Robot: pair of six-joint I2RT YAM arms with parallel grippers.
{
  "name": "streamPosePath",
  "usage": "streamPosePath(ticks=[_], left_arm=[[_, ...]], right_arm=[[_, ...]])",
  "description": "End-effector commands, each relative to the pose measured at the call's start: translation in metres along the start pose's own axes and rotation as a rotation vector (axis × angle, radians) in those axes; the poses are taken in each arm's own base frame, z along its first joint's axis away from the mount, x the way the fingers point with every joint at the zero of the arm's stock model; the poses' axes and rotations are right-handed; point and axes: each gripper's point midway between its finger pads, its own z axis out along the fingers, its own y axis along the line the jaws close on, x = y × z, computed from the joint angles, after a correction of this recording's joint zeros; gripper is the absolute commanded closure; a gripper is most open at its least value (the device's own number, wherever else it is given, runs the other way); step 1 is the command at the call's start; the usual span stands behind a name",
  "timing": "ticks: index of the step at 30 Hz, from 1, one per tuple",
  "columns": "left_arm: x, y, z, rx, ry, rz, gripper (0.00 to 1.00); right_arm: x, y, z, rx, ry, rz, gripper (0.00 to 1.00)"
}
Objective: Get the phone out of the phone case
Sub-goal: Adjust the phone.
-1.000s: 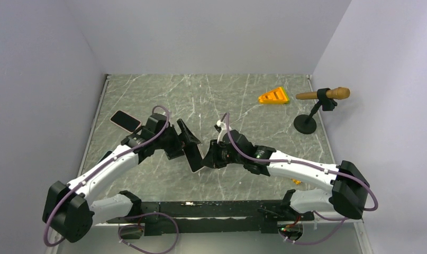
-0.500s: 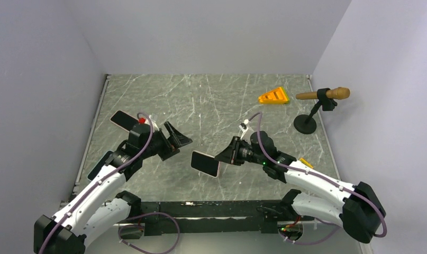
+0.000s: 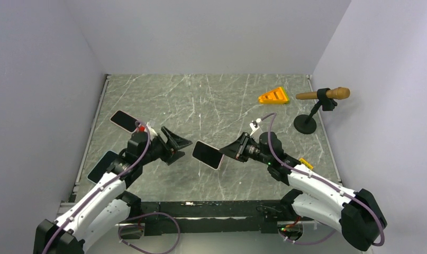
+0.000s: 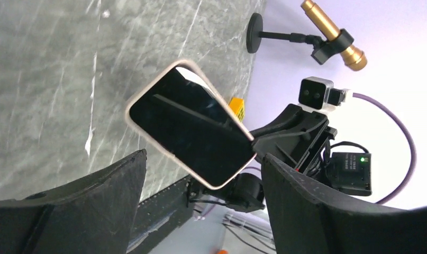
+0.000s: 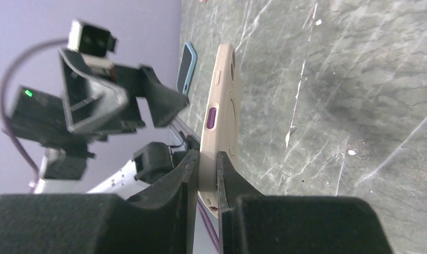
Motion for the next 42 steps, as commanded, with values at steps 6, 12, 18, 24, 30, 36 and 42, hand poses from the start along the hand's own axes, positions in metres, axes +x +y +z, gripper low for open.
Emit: streamPosePath(ticks=[6, 12, 18, 24, 30, 36, 42], left_arm=[[0.012, 0.005, -0.001, 0.254, -0.021, -0.239, 0.13], [0.019, -0.016, 0.005, 0.383, 0.019, -0.225, 0.11], [0.023, -0.041, 0.003, 0.509, 0.027, -0.195, 0.14], [0.021, -0.052, -0.002, 0.58, 0.005, -0.181, 0.42], [0.018, -0.071, -0.008, 0.663, -0.014, -0.112, 0.66], [0.014, -0.071, -0.004, 0.645, 0.02, -0.083, 1.0], [0.013, -0.072, 0.004, 0.546, 0.107, 0.076, 1.0]], right_arm=[[-0.027, 0.065, -0.013, -0.282, -0.059, 0.124, 1.0], [-0.025, 0.078, -0.014, -0.355, -0.024, 0.171, 1.0], [-0.023, 0.078, -0.016, -0.382, -0.014, 0.193, 1.0], [-0.016, 0.075, -0.02, -0.406, 0.001, 0.194, 1.0], [-0.006, 0.066, -0.015, -0.373, 0.017, 0.14, 1.0], [0.005, 0.06, -0.008, -0.262, 0.08, -0.046, 1.0], [0.003, 0.022, -0.012, 0.001, 0.118, -0.272, 0.43]])
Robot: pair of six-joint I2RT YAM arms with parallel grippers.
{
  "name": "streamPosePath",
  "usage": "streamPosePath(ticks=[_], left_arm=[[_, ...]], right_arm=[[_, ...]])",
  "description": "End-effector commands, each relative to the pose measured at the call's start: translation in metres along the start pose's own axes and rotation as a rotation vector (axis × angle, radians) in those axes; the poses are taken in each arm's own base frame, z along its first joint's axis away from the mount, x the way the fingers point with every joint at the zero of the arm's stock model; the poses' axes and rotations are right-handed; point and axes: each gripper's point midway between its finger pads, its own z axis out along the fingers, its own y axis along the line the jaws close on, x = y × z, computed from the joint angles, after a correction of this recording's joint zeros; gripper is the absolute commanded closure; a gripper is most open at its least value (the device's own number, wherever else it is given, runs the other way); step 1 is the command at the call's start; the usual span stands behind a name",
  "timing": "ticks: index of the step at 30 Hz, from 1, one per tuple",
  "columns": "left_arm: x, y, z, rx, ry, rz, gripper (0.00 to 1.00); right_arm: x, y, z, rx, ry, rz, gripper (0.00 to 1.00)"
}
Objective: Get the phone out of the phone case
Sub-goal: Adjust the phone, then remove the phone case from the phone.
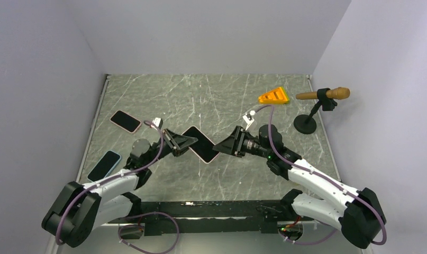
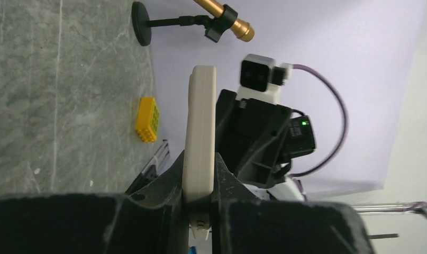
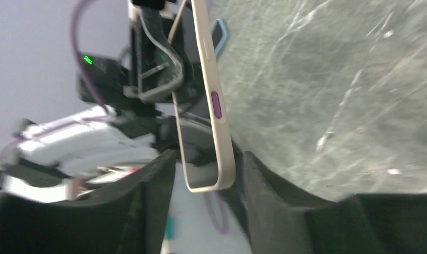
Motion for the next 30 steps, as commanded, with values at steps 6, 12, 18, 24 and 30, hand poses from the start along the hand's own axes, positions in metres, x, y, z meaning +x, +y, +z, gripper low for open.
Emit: streamPosePath(ticks=[6, 12, 18, 24, 30], left_arm=[[0.0, -0.028, 0.004, -0.177, 0.163, 0.408, 1.0], [0.005, -0.052, -0.001, -0.1, 0.237, 0.458, 1.0], [0.018, -0.067, 0.001, -0.026, 0.343, 0.466, 1.0], [0.022, -0.078, 0.001, 0.008, 0.376, 0.489, 1.0], [0.028, -0.083, 0.0, 0.077, 0.39, 0.444, 1.0]], right_arm=[[0.01, -0.014, -0.018, 0.113, 0.119, -0.333, 0.21], [0.03, 0.025, -0.022, -0.16, 0.199, -0.41, 0.26], [0.035, 0.042, -0.026, -0.278, 0.204, -0.445, 0.37], [0.031, 0.034, -0.017, -0.218, 0.223, -0.424, 0.44], [0.038, 0.045, -0.015, -0.31, 0.261, -0.407, 0.66]])
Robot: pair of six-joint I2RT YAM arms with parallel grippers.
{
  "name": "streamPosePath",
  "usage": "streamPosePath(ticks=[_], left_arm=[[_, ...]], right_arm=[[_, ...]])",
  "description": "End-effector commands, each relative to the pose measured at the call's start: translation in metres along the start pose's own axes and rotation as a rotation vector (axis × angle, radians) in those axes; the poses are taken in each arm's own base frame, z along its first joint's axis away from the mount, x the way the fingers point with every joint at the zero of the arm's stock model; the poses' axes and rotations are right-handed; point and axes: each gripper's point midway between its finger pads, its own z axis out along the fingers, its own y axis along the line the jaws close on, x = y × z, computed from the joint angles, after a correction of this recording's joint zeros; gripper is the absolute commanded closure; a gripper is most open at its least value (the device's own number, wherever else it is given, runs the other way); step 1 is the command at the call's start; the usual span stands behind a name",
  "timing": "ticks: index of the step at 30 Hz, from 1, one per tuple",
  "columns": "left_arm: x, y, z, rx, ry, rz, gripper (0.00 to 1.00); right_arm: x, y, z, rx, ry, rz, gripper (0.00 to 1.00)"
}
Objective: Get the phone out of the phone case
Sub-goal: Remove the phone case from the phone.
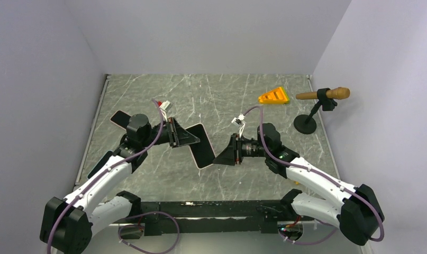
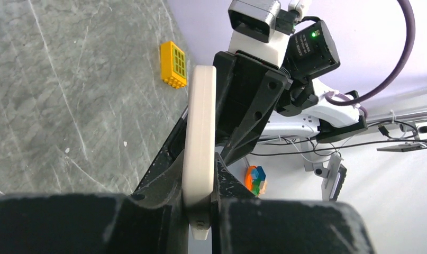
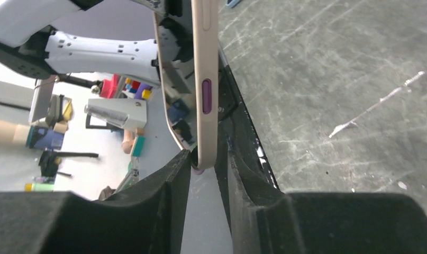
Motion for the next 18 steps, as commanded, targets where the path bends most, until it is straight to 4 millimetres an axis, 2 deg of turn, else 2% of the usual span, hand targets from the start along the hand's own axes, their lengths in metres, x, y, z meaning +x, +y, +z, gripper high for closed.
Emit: streamPosePath(ticks=[1, 13, 18], left_arm=[[-0.007, -0.035, -0.003, 0.153, -0.007, 0.066, 1.0], [-0.004, -0.044, -0.004, 0.144, 0.052, 0.038, 1.0], [-0.002, -0.048, -0.003, 0.174, 0.092, 0.014, 1.0]], right_arm=[[-0.014, 0.032, 0.002, -0.144, -0.02, -0.083, 0.68], [0.001, 0.058, -0.008, -0.31, 0.0, -0.149, 0.84], [0.006, 0.072, -0.012, -0.378, 0.018, -0.199, 0.96]])
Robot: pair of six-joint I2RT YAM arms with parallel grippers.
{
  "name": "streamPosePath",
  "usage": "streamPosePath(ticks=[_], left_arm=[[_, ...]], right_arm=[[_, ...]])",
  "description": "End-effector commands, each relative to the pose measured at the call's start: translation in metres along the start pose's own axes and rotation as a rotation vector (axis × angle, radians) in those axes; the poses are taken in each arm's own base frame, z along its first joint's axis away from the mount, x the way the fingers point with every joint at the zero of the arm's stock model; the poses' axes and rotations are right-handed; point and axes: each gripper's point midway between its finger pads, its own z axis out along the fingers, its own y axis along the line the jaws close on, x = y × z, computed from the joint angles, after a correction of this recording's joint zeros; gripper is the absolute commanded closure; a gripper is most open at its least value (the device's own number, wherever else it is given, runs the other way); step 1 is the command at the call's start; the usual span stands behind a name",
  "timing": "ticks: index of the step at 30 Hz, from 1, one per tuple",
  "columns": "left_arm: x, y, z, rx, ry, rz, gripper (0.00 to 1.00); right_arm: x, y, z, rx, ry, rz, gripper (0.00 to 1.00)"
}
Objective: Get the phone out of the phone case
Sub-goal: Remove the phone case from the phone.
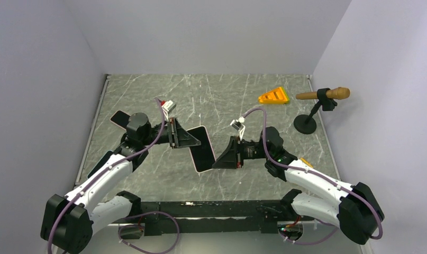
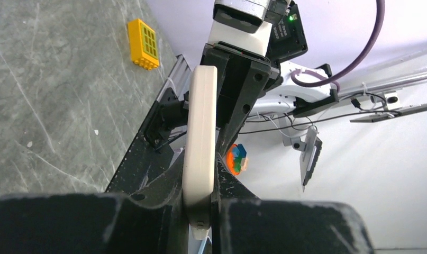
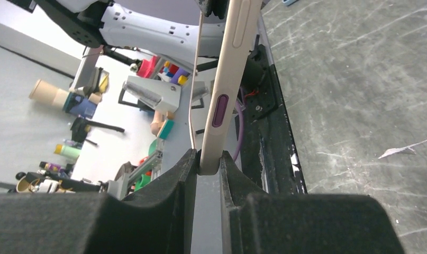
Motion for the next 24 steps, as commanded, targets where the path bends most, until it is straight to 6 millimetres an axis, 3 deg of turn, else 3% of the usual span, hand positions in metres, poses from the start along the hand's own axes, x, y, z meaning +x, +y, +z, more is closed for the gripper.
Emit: streamPosePath(ticks=[1, 10, 16, 24], left_arm=[[-0.009, -0.029, 0.002, 0.085, 0.024, 0.025, 1.0], [-0.005, -0.009, 0.007, 0.034, 0.063, -0.128, 1.0], [0.001, 0.003, 0.006, 0.0, 0.038, -0.221, 1.0], [0.002, -0.006, 0.004, 0.064, 0.008, -0.27, 1.0]], right_arm=[[-0.003, 0.041, -0.002, -0.168, 0.011, -0.18, 1.0], [0.004, 0.059, 0.01, -0.229, 0.009, -0.375, 1.0], [-0.014, 0.066, 0.026, -0.231, 0.007, -0.471, 1.0], [-0.037, 0.08, 0.038, -0.25, -0.011, -0.554, 1.0]])
